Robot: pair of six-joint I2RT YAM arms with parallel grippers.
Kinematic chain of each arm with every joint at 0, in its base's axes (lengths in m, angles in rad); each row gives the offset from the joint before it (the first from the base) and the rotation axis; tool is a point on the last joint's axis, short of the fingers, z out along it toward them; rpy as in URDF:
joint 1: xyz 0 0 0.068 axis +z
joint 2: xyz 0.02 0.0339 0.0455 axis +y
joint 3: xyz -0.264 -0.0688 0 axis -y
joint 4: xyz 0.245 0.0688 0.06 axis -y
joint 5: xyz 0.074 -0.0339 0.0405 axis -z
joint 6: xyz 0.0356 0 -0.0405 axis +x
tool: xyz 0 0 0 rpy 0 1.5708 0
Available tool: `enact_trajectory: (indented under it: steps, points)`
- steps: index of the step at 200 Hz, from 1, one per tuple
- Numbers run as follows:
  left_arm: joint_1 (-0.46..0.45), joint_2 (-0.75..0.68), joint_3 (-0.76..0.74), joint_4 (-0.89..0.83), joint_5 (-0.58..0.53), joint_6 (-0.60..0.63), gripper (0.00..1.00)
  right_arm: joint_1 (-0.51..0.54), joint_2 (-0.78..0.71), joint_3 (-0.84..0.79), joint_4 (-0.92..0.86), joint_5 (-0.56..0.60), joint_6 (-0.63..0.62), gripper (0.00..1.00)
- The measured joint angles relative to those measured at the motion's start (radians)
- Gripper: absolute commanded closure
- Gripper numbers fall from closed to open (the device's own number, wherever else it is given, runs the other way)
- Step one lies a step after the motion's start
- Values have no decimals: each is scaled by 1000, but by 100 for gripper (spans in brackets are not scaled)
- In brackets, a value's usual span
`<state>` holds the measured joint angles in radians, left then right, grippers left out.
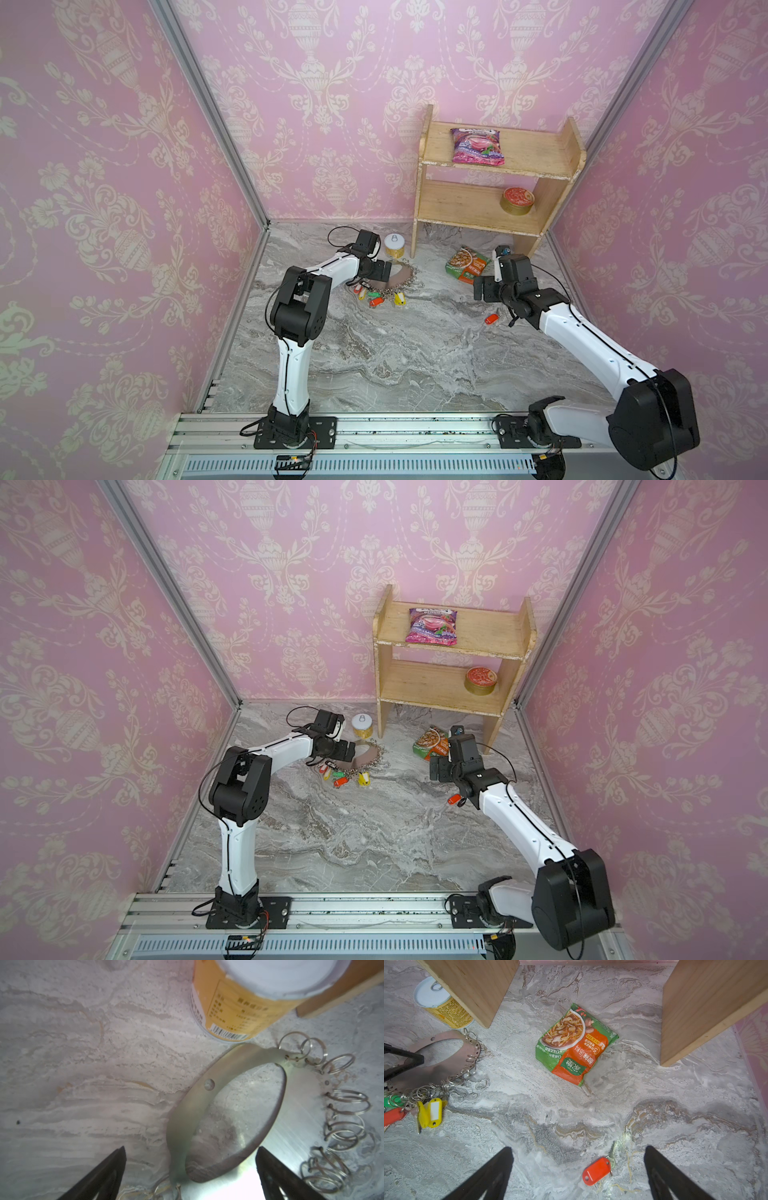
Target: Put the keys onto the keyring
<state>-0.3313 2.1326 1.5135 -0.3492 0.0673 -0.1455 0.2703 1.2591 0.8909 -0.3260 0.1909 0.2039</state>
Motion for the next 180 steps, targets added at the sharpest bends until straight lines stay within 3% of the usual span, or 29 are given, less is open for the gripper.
enact_trajectory:
  steps: [116, 153, 162, 180]
  points:
    - [-1, 10, 18, -94, -131, -48, 7, 17, 1, 21, -26, 0, 8, 0]
    - [-1, -60, -58, -159, -194, -43, 7, 29, 1, 25, -40, -1, 11, 0]
    - [-1, -82, -83, -180, -213, -37, 12, 33, 1, 27, -47, -1, 11, 0]
    - [-1, -126, -132, -219, -249, -25, 9, 41, 1, 34, -62, -1, 11, 0]
